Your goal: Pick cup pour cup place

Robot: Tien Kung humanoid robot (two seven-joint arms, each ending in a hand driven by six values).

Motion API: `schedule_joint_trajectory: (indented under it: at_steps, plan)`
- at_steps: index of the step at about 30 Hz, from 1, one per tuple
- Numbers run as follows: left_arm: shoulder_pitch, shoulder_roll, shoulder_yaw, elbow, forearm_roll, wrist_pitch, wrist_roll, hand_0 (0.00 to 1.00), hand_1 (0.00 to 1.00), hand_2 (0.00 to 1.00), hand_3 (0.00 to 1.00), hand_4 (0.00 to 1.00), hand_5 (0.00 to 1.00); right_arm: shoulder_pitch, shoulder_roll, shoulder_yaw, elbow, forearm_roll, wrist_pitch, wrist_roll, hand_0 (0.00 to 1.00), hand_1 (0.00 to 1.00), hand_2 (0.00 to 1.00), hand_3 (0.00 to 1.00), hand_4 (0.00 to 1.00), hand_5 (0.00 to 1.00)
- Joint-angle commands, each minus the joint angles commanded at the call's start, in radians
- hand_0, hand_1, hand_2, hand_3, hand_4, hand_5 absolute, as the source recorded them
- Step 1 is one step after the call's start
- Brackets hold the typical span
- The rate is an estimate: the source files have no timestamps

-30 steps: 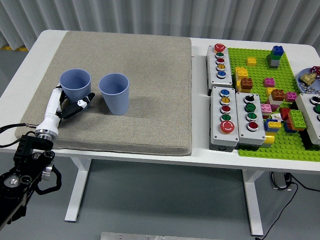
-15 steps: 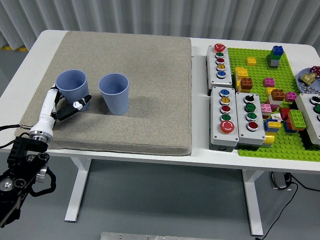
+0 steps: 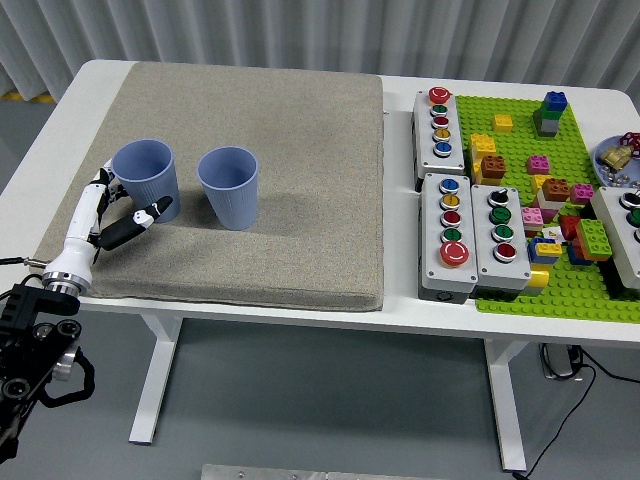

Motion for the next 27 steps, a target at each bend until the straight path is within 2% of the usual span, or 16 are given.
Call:
schedule_joint_trajectory:
  at_steps: [8,11,15,17,18,21,23,24,27]
  plan:
    - [0.064,0.023,-0.077,-0.072,0.020,-0.002,-0.002,0.784,0.826,0.998,0.998,0.998,0.533,-0.004,0.000,0.008,0.000,-0.009,0.002,-0.004,0.740,0.695,0.737,0.603,0.150,0.199]
    - [0.086,0.023,-0.114,-0.106,0.030,-0.002,-0.001,0.784,0.826,0.998,0.998,0.998,0.533,-0.005,0.000,0.010,0.000,-0.012,0.002,-0.004,0.740,0.695,0.737,0.603,0.150,0.199]
    - [0.105,0.016,-0.161,-0.186,0.018,0.019,0.013,0.784,0.826,0.998,0.998,0.998,0.547,-0.007,0.001,0.005,0.000,-0.007,0.000,-0.002,0.740,0.695,0.737,0.603,0.151,0.199]
    - [0.084,0.016,-0.180,-0.256,0.000,0.042,0.027,0.784,0.826,0.998,0.998,0.998,0.547,-0.009,0.001,0.004,0.000,-0.010,0.000,-0.003,0.740,0.695,0.737,0.603,0.151,0.199]
    - [0.071,0.017,-0.186,-0.292,-0.018,0.050,0.033,0.806,0.857,0.998,0.998,0.998,0.831,-0.009,0.001,0.004,0.000,-0.011,-0.001,-0.003,0.741,0.696,0.736,0.603,0.151,0.199]
    - [0.005,0.024,-0.220,-0.348,-0.132,-0.001,0.074,0.806,0.857,0.998,0.998,0.998,0.831,-0.013,-0.001,-0.001,0.000,-0.006,-0.003,-0.001,0.741,0.696,0.736,0.603,0.151,0.199]
    - [-0.051,0.024,-0.243,-0.358,-0.216,-0.043,0.104,0.806,0.857,0.998,0.998,0.998,0.831,-0.012,-0.003,-0.006,0.000,-0.003,-0.004,0.000,0.741,0.696,0.736,0.603,0.151,0.199]
    - [-0.082,0.023,-0.255,-0.353,-0.255,-0.070,0.122,0.819,0.870,0.998,0.995,0.998,0.998,-0.012,-0.004,-0.007,0.000,-0.002,-0.005,0.001,0.741,0.694,0.734,0.603,0.151,0.197]
    - [-0.150,0.017,-0.282,-0.335,-0.378,-0.133,0.163,0.819,0.870,0.998,0.995,0.998,0.998,-0.013,-0.007,-0.013,0.000,0.002,-0.007,0.003,0.741,0.694,0.734,0.603,0.151,0.197]
